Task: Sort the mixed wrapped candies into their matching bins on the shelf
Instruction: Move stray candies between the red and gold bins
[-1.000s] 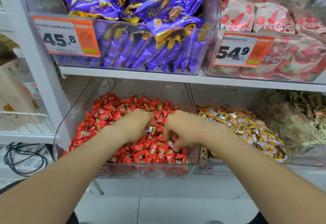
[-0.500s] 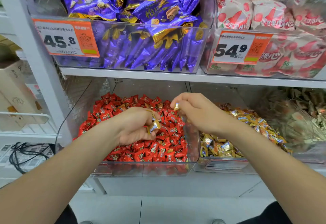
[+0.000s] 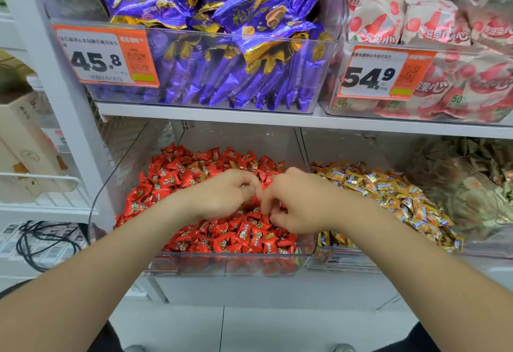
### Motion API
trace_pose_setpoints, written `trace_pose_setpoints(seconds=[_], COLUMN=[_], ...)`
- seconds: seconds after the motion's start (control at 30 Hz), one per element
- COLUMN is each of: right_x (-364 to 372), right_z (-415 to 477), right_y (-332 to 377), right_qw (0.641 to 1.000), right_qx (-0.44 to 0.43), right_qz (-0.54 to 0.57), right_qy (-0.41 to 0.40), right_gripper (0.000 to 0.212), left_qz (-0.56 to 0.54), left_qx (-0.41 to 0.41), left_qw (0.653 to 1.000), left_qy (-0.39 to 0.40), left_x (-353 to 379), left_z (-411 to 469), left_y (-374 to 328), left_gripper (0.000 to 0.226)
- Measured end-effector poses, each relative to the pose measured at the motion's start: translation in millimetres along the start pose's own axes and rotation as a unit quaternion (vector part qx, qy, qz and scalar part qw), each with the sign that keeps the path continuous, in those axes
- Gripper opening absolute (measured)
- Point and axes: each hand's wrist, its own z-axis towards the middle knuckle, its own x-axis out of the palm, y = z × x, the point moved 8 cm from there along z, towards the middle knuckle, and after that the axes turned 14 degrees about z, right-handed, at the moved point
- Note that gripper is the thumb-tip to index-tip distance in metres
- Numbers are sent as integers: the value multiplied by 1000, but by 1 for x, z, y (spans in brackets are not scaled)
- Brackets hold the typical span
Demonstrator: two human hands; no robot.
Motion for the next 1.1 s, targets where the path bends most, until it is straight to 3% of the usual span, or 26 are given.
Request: trace_pose_setpoints(seconds=[0.07,0.13,0.2,0.3,0.5,0.77,0.87,0.97,1.1], right_x=[11,19,24,29,39,38,28,12,-16], right_z=[2,4,6,9,12,15,18,21,17], right_y=[3,8,8,4,3,-2,-6,-10,-11], right_qw=[998,994,990,988,990,990,996,996,977], right_qx=[3,-7,3,22,46,64,73,66,55], right_qz=[-55,-92,-121,-124,-113,-104,-39,64,158], right_qy=[38,56,70,89,74,65,36,-21,-129], right_gripper=[23,23,21,37,33,23,15,12,5], left_qz=[161,256,288,316,288,223,201,183,149], left_qx=[53,92,111,121,98,49,54,64,58], left_qw=[986,962,950,940,953,964,972,979,987], left_qy=[-3,15,41,43,-1,-136,-113,-57,-23], left_x=[5,17,24,22,9,-26,-24,-14,-10], left_z=[-1,-5,-7,-3,-8,-21,-24,-26,-30], left_y=[-6,-8,-8,-8,-1,1,7,13,9], left_gripper=[23,13,4,8,12,46,39,3,33])
